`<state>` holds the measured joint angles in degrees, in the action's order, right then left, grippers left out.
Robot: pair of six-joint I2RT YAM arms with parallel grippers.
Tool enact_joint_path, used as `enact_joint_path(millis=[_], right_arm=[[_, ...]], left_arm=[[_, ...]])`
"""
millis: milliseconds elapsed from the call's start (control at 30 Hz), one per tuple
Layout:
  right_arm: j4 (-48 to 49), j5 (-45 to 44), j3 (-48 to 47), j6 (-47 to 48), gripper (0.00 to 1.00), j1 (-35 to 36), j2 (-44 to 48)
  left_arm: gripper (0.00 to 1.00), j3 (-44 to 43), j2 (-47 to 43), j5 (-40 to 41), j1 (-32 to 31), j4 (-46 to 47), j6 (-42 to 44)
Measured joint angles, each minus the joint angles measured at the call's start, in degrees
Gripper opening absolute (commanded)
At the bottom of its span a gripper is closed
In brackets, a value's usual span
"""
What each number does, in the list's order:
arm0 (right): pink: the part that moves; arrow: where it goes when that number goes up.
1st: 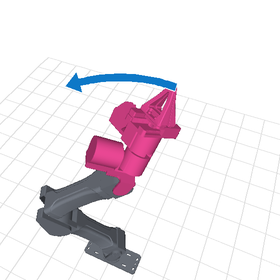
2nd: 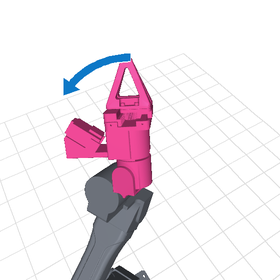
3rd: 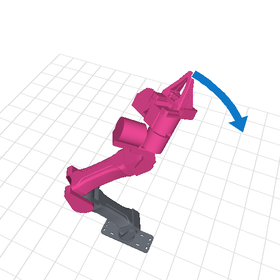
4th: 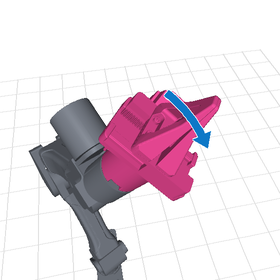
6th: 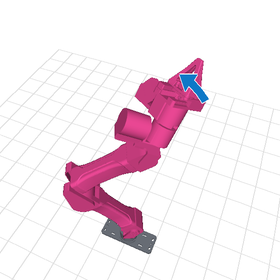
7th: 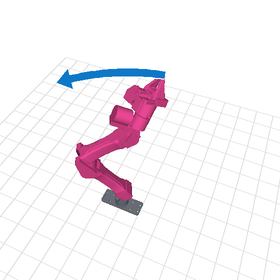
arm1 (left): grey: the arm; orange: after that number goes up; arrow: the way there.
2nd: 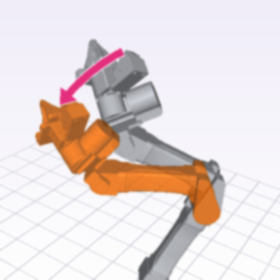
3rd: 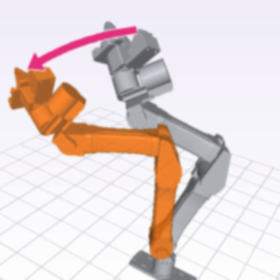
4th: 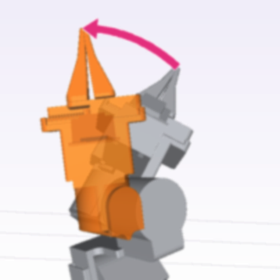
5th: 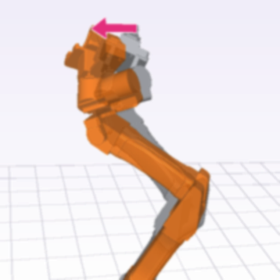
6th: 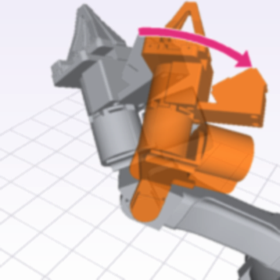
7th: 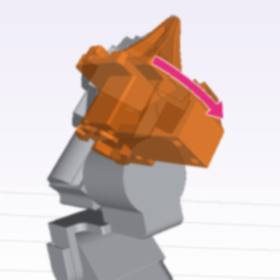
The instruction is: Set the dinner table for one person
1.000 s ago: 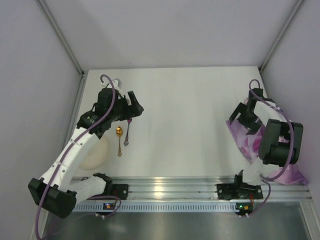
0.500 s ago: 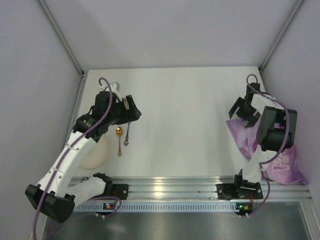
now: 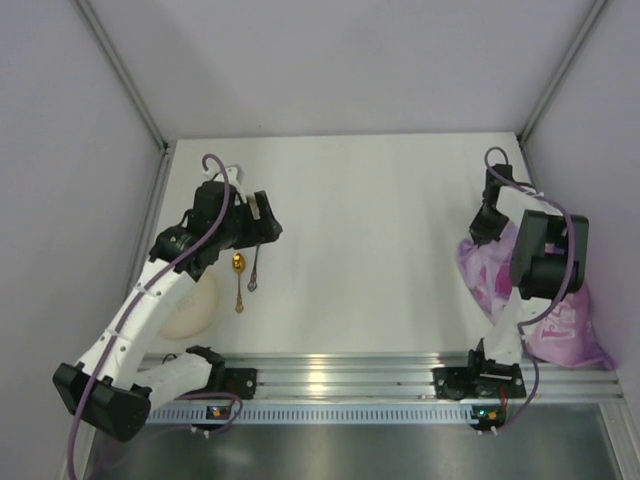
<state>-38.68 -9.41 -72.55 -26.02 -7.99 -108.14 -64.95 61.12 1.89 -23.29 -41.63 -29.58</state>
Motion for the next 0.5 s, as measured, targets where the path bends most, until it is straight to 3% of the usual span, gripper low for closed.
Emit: enact_joint_path(millis=[200,500], right_arm=[[0.55,0.11,0.55,0.48,0.00,5.95,0.66],[-1.57,8.33,-3.19,-3.30,0.00,40.79,1.57]], left_arm=[[0.86,0.37,0.68,0.37,0.00,0.04,0.20],[0.87,1.33,1.29,3.69,0.00,0.02,-0.50]])
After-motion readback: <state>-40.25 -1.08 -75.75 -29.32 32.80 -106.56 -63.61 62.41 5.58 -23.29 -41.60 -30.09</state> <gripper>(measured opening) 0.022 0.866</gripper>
